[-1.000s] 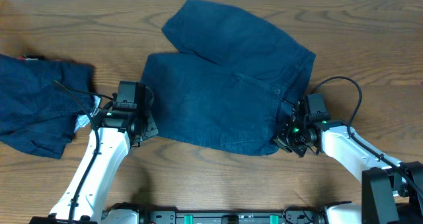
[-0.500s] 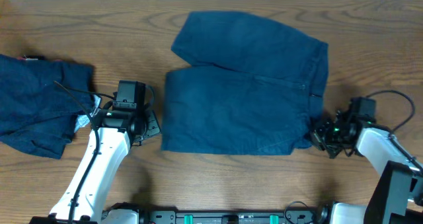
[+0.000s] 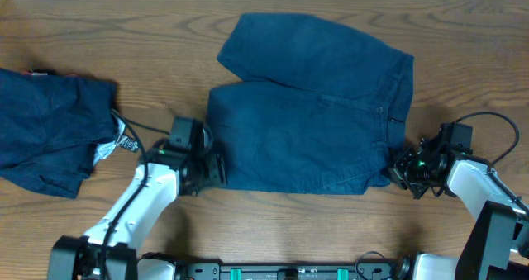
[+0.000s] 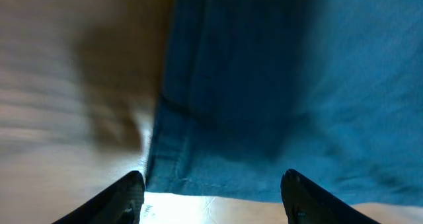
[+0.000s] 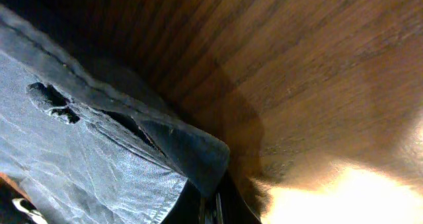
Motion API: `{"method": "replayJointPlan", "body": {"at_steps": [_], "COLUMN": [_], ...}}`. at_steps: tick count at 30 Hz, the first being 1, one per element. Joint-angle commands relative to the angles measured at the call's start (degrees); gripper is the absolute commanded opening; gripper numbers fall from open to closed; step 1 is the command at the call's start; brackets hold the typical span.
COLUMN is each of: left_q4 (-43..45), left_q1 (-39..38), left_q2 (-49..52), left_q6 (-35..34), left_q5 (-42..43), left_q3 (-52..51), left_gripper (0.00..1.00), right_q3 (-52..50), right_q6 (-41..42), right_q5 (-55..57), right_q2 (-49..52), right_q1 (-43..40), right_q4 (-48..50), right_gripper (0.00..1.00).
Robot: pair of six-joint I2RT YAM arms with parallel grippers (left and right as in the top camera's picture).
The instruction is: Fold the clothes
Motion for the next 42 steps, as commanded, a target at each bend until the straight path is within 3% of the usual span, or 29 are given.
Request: {"method": "replayJointPlan", "body": {"at_steps": [1, 8, 10, 11, 12, 13, 14, 21, 28, 34, 42], "left_q4": [1.7, 5.2, 6.6, 7.2, 7.7, 8.5, 9.3, 14.4, 12.4, 5.4, -3.7], "left_q1": [-0.2, -0.4, -0.4, -0.4, -0.4, -0.4, -0.4, -0.3, -0.4, -0.4, -0.4], "left_q2": [0.6, 0.9, 1.8, 2.4, 2.9, 3.5, 4.0, 3.8, -3.9, -12.8, -26.6], "left_q6": [-1.0, -1.3, -1.6, -2.8, -3.5, -3.7, -4.2, -5.0, -4.7, -3.3, -1.4], "left_q5": [2.6, 3.1, 5.6, 5.7, 5.7, 5.7, 5.6, 4.9, 2.9, -4.0, -9.2], "left_q3": [-3.8, -6.8, -6.9, -6.9, -6.9, -6.9, -6.9, -6.4, -1.3, 2.4, 4.5], "left_gripper": [0.68, 0.73, 0.69, 0.59, 0.42, 0.19, 0.06, 0.06, 0.06, 0.06, 0.06], "right_q3": [-0.2, 0.3, 0.4, 0.5, 0.5, 0.5, 0.5, 2.1, 14.4, 24.4, 27.0], "right_q6": [-1.3, -1.5, -1.5, -1.5, -1.5, -1.5, -1.5, -5.0, -9.3, -11.2, -11.8], "right_q5": [0.4, -0.4, -0.4, -0.4, -0.4, -0.4, -0.4, 1.1, 7.5, 10.2, 13.6], "right_q2": [0.3, 0.3, 0.3, 0.3, 0.3, 0.3, 0.3, -0.1, -5.1, -7.9, -10.2], "right_q1": [0.1, 0.1, 0.1, 0.1, 0.1, 0.1, 0.1, 0.1, 0.1, 0.2, 0.5], "right_q4": [-0.2, -0.2, -0.2, -0.2, -0.2, -0.2, -0.2, -2.0, -12.7, -21.6, -26.8], "right_gripper": [0.01, 0.01, 0.01, 0.01, 0.01, 0.01, 0.01, 0.01, 0.01, 0.01, 0.01]}}
